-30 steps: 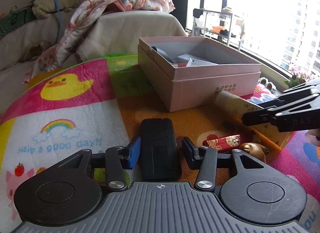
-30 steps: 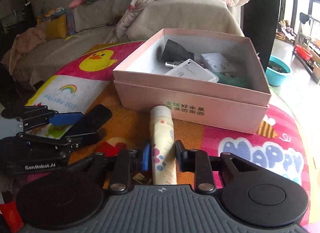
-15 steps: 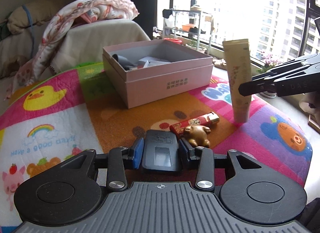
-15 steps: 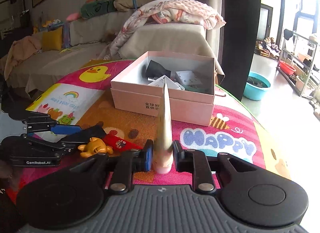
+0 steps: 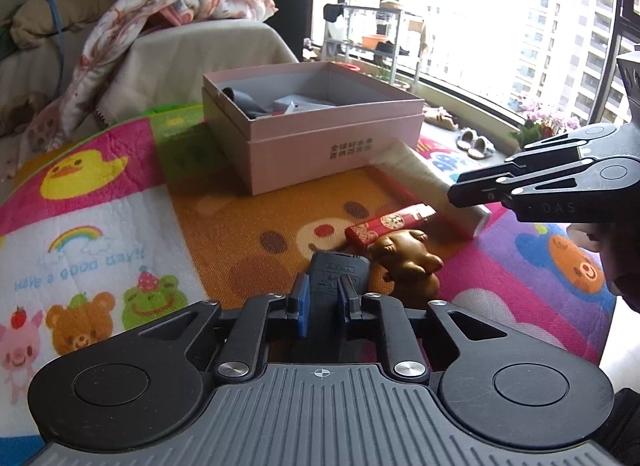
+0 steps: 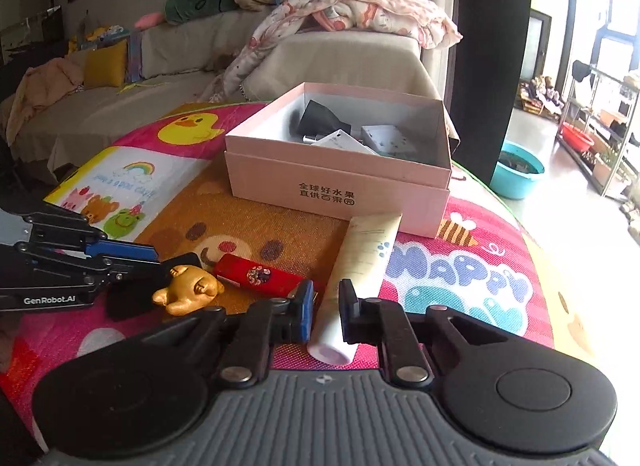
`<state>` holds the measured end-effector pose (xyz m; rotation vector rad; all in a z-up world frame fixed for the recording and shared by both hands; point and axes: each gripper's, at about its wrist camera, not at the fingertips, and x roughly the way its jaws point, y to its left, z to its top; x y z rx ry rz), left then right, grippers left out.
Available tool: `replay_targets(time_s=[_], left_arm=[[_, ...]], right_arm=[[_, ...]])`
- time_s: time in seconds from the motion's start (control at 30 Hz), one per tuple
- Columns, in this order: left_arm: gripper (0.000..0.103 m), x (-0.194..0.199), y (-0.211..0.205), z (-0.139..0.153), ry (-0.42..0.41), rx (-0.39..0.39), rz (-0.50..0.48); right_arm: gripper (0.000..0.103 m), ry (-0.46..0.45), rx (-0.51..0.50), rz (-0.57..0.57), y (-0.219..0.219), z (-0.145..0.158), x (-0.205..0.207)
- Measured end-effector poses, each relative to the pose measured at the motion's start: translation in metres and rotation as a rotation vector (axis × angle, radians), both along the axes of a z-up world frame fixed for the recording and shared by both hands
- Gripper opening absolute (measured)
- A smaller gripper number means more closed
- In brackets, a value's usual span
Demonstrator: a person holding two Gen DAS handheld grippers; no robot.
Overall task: Organize rigid objects
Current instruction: 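Carry the black remote into the pink box and open left while right holds the tube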
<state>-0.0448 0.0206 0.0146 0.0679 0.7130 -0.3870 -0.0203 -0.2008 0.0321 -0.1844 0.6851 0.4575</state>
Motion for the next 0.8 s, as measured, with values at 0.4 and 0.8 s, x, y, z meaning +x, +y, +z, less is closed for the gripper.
replay_targets(time_s=[0.4,0.8], left_arm=[[0.057,-0.013,-0.028,-0.003,-0.008,0.09,-0.154],[0.064,0.008,-0.017,-0.009,0.014,0.097,-0.062]], right_arm=[[0.052,0.026,0.031,-0.048,-0.008,-0.004,0.009],[0.053,0.063,0.049,-0.075,-0.01,-0.018,0.018]])
